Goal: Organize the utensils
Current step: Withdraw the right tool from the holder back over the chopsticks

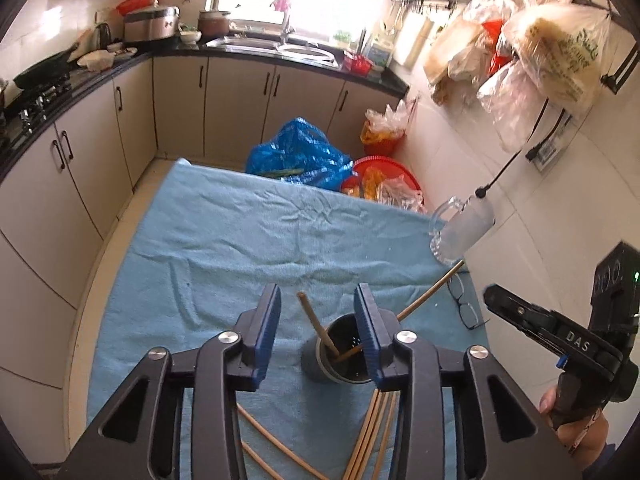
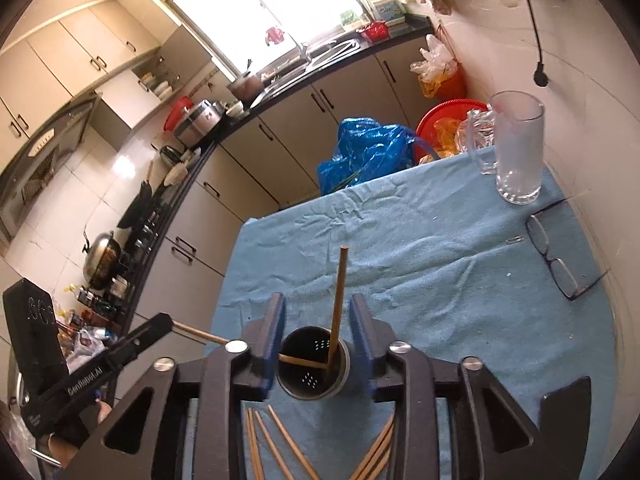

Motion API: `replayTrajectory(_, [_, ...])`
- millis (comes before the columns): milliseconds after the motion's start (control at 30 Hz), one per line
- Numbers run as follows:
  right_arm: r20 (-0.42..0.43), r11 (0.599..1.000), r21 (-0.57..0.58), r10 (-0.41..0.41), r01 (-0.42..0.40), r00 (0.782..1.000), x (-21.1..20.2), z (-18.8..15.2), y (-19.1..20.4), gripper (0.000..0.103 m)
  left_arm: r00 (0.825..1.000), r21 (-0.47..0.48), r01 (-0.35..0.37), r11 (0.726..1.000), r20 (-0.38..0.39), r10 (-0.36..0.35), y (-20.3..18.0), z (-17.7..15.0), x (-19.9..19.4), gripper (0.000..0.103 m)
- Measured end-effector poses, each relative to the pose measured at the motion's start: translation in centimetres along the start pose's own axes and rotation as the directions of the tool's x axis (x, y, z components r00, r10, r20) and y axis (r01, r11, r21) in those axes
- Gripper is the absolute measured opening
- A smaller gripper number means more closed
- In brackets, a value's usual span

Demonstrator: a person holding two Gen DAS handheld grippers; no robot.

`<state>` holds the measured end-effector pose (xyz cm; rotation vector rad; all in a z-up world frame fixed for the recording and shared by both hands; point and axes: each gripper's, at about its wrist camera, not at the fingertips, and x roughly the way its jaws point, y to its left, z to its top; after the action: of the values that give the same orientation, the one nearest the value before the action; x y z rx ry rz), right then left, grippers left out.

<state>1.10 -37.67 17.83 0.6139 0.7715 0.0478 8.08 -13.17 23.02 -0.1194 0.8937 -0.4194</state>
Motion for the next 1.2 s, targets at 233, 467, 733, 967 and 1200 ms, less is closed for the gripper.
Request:
replayTrajectory(233, [-0.042,0.999,0.039,-0.025,0.027,0.999,-2.2,-3.3,-2.5,0.059,0.999,-0.026,-0.026,0.999,0.034,0.027,1.8,-2.9,-3.6,0.042])
replayTrajectory(467, [-0.125,0.998,0.06,0.037,-0.03,0.991,-2.9,-9.9,-5.0,0.059,0.997,-0.054,-0.061,0.997,-0.045,0.059,3.5,-10.0,-4.5,0.042])
replayTrajectory(733, [-0.219,0.994,0.1,-0.009,0.032,0.976,-2.1,-17.8,-7.1,0.058,0.962,-0.164,-0.158,0.974,-0.249,0.114,5.5,-21.7,-1.8,0.042])
replayTrajectory(967, [-0.284,0.994,0.059,-0.068,0.088,0.956,-1.2,-19.8,-7.5,0.055,0.952,-0.246,-0.183,0.952,-0.287,0.108,7.9,-23.8,-2.2,0.042])
replayTrajectory(1200, [-0.296,0.989,0.096,-0.079,0.112,0.952,-0.9,-20.1,-8.2,0.055,0.949,-0.266,-0.193,0.944,-0.296,0.111,8.5,-24.5,-3.0,0.042])
